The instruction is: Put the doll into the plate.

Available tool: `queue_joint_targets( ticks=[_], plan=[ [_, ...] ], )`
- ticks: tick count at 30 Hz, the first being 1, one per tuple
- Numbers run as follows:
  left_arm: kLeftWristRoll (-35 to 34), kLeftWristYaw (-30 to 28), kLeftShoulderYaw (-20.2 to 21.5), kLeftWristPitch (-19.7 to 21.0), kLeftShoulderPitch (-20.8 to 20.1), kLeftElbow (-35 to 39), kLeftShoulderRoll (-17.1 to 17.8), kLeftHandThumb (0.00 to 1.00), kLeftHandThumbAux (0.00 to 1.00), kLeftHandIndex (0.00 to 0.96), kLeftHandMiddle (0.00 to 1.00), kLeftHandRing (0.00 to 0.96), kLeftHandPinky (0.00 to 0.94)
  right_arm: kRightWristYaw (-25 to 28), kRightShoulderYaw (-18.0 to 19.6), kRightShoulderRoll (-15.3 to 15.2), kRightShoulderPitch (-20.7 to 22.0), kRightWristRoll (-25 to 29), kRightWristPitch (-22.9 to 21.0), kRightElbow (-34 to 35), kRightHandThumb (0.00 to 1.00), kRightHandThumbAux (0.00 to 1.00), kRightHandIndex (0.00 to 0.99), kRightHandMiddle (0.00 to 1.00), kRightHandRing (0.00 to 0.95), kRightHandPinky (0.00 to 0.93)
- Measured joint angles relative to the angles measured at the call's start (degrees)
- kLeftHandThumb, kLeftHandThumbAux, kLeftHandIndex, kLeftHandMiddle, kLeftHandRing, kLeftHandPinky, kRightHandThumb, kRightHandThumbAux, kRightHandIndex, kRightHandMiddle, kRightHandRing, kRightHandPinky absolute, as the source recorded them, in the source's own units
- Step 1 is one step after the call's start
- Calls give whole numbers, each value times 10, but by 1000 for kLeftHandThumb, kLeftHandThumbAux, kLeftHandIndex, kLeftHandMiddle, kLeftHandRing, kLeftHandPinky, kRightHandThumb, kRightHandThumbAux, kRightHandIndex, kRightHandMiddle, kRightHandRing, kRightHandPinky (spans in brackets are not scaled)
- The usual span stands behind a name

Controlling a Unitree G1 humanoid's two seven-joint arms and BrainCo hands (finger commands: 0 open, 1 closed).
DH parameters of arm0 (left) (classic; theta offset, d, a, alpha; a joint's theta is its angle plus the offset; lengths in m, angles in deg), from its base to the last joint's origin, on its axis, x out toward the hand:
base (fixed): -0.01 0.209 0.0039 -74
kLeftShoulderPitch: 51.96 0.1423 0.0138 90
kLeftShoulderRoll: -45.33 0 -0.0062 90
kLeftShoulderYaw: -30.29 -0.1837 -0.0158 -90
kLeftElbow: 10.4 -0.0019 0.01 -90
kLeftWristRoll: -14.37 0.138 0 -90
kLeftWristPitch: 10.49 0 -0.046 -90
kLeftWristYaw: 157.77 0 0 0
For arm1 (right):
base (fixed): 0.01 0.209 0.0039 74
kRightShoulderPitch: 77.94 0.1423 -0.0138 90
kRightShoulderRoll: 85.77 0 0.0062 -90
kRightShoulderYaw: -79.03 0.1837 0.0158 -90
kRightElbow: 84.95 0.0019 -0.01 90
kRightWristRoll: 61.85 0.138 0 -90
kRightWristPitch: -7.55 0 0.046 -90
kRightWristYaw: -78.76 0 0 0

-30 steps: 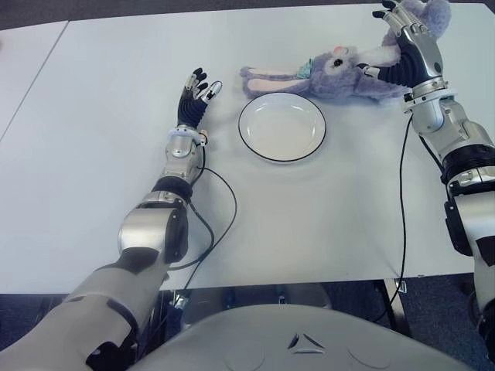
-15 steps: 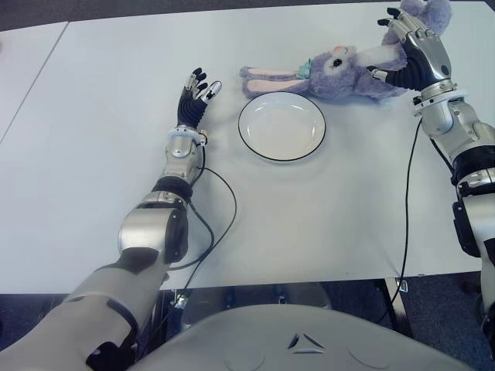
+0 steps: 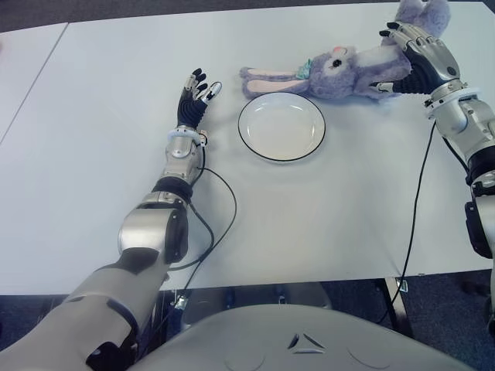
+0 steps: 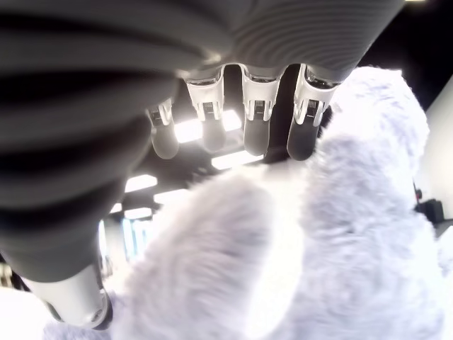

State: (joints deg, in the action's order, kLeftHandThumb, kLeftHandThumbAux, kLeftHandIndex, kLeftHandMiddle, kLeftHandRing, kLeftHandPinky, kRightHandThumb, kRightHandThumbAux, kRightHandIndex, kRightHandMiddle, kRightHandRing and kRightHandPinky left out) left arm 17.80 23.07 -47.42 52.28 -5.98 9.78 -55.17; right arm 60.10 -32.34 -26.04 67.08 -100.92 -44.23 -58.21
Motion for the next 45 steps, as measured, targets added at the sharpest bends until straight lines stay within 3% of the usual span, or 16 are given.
queue_joint_targets(
  ticks=[14, 20, 33, 45],
  plan=[
    [0, 0, -1, 0, 0, 0, -1, 0, 511, 78, 101, 106, 108, 42, -2, -10, 5, -6, -17, 3, 218, 689, 59, 3, 34, 115],
    [1, 0, -2, 0, 0, 0, -2, 0, 507, 83, 103, 105, 107, 52, -9, -22, 14, -19, -20, 2, 160, 667, 47, 4, 42, 126],
    [10, 0, -3, 0, -1, 0, -7, 0, 500, 71, 101, 103, 101, 53, -29, -50, 25, -43, -20, 1, 134, 640, 51, 0, 46, 144],
    [11, 0, -4, 1, -1, 0, -11, 0, 470, 78, 106, 105, 105, 45, -34, -44, 27, -42, -36, -33, 175, 675, 93, 4, 44, 129]
  ],
)
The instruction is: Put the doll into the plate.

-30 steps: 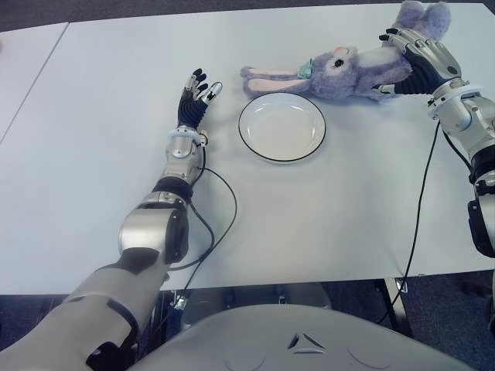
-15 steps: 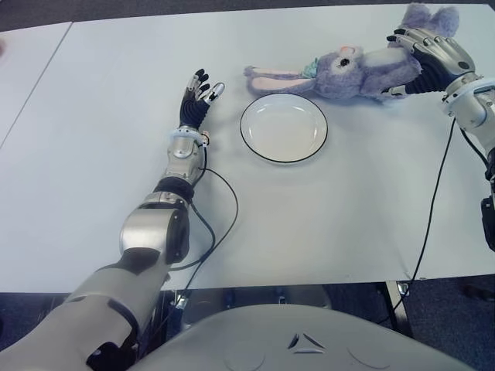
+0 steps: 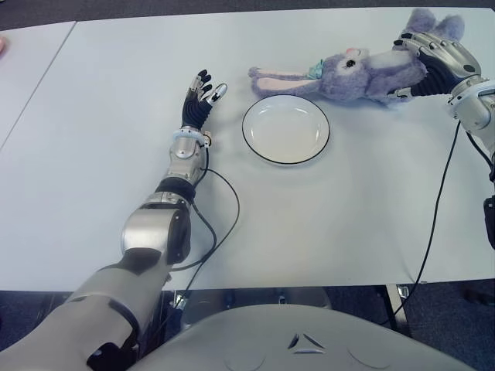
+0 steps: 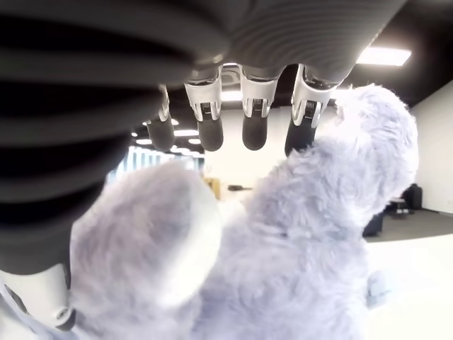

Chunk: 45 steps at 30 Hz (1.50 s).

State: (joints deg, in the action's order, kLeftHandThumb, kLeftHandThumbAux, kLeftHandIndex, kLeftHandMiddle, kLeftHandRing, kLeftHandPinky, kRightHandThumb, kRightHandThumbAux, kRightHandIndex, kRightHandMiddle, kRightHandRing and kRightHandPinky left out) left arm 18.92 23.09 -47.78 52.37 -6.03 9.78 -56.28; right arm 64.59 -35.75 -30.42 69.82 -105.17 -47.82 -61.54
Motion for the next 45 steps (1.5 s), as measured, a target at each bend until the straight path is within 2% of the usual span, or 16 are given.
queue_joint_targets(
  ticks=[10, 26, 35, 45],
  plan=[
    [0, 0, 0, 1, 0, 0, -3, 0, 462, 88, 108, 107, 110, 2, -2, 5, 0, 1, -1, -9, 194, 707, 118, 17, 59, 166],
    [0, 0, 0, 1, 0, 0, -5, 0, 460, 109, 116, 115, 112, -4, -12, 14, -11, 4, -12, -30, 297, 713, 162, 25, 87, 221],
    [0, 0, 0, 1, 1, 0, -5, 0, 464, 108, 112, 110, 112, -8, -13, 21, -16, 6, -12, -33, 278, 708, 157, 17, 81, 206],
    [0, 0, 2, 2, 2, 0, -5, 0, 455, 112, 113, 111, 113, -11, -22, 28, -16, 5, -18, -33, 285, 724, 164, 35, 118, 268]
  ],
)
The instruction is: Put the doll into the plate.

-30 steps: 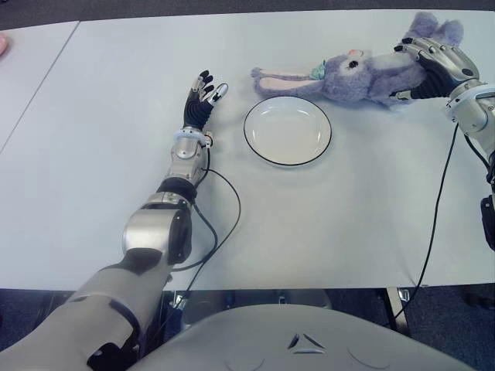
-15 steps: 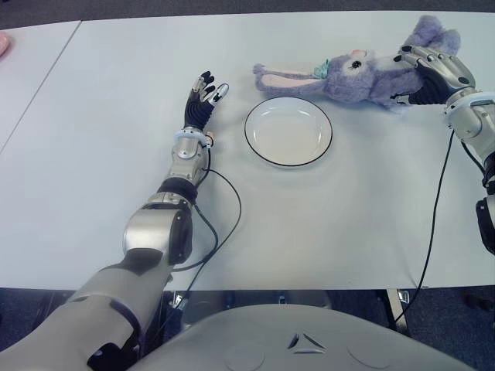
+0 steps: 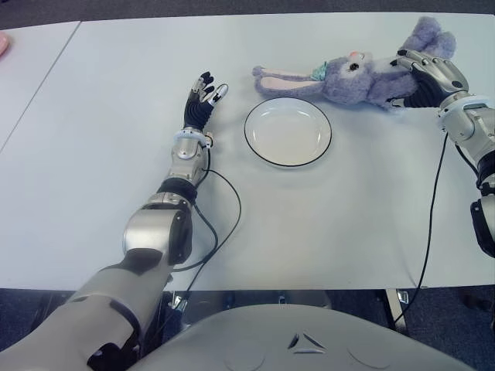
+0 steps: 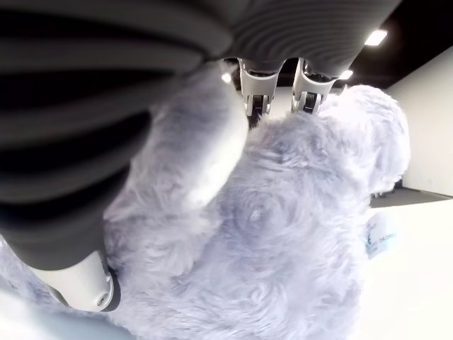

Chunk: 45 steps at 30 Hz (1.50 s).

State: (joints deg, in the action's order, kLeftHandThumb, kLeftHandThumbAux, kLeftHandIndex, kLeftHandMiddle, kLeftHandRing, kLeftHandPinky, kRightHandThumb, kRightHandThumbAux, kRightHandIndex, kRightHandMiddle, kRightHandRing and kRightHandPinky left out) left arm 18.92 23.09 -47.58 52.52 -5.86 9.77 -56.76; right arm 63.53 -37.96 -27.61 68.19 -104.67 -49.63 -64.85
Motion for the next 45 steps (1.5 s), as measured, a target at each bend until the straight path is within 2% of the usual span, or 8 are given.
queue_joint_targets(
  ticks=[13, 18, 24, 30, 32, 35, 38, 45],
  plan=[
    [0, 0, 1, 0, 2, 0, 0, 0, 465, 109, 115, 107, 108, -12, -16, 18, -1, -1, -20, -5, 251, 743, 188, 95, 129, 195],
    [0, 0, 3, 1, 3, 0, 0, 0, 464, 109, 117, 111, 109, -19, -16, 36, -5, 1, -33, -5, 268, 761, 236, 202, 243, 321],
    [0, 0, 4, 1, 5, 0, 0, 0, 456, 112, 117, 109, 109, -20, -15, 50, -8, 6, -43, -6, 281, 756, 289, 302, 345, 412],
    [-1, 0, 5, 1, 7, -1, 0, 0, 441, 120, 123, 116, 117, -19, -10, 61, -9, 25, -43, -7, 277, 746, 404, 587, 606, 646],
    [-1, 0, 5, 2, 7, -1, 0, 0, 436, 121, 125, 119, 118, -19, -7, 65, -11, 29, -43, -7, 475, 736, 415, 634, 651, 697],
    [-1, 0, 5, 2, 8, -1, 0, 0, 431, 121, 129, 124, 116, -19, -3, 70, -13, 39, -43, -7, 616, 729, 426, 695, 708, 754],
    [-1, 0, 5, 2, 8, -1, 0, 0, 431, 120, 128, 121, 107, -20, 3, 75, -17, 48, -43, -6, 665, 726, 432, 733, 742, 780],
    [-1, 0, 6, 1, 8, 0, 1, 0, 436, 116, 125, 115, 106, -29, 13, 88, -22, 64, -43, -6, 693, 722, 439, 788, 786, 815]
  ],
)
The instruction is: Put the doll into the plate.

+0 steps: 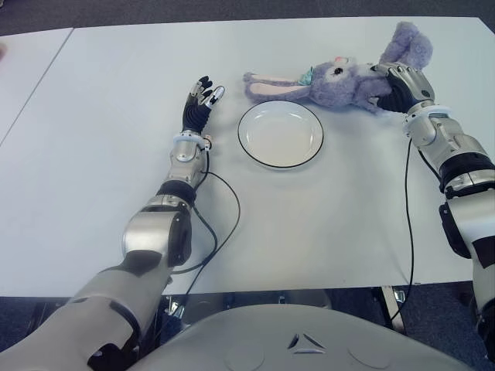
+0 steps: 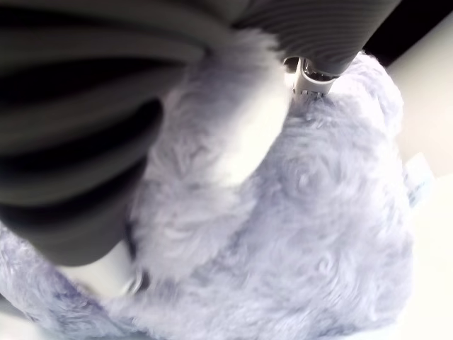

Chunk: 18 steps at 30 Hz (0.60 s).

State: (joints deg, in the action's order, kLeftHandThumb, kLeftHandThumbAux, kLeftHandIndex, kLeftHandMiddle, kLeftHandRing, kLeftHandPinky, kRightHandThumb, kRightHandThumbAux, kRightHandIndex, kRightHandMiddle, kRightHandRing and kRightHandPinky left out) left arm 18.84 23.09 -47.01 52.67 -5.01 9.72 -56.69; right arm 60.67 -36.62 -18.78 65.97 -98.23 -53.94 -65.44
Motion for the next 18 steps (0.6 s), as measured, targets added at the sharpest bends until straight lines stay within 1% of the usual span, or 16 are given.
queue_joint_targets(
  ticks=[3, 9, 18],
  plan=[
    [0, 0, 0, 0, 0, 0, 0, 0, 439, 116, 123, 114, 104, -7, 3, 4, -2, 5, 0, 0, 697, 722, 440, 812, 806, 826],
    [0, 0, 0, 0, -1, 0, 0, 0, 446, 113, 122, 112, 106, -19, 13, 8, -7, 15, 0, 0, 700, 721, 440, 829, 819, 827],
    [0, 0, 0, 0, -3, 0, 0, 0, 444, 116, 129, 120, 115, -27, 25, 9, -18, 31, 12, 2, 702, 721, 441, 827, 821, 806]
  ],
)
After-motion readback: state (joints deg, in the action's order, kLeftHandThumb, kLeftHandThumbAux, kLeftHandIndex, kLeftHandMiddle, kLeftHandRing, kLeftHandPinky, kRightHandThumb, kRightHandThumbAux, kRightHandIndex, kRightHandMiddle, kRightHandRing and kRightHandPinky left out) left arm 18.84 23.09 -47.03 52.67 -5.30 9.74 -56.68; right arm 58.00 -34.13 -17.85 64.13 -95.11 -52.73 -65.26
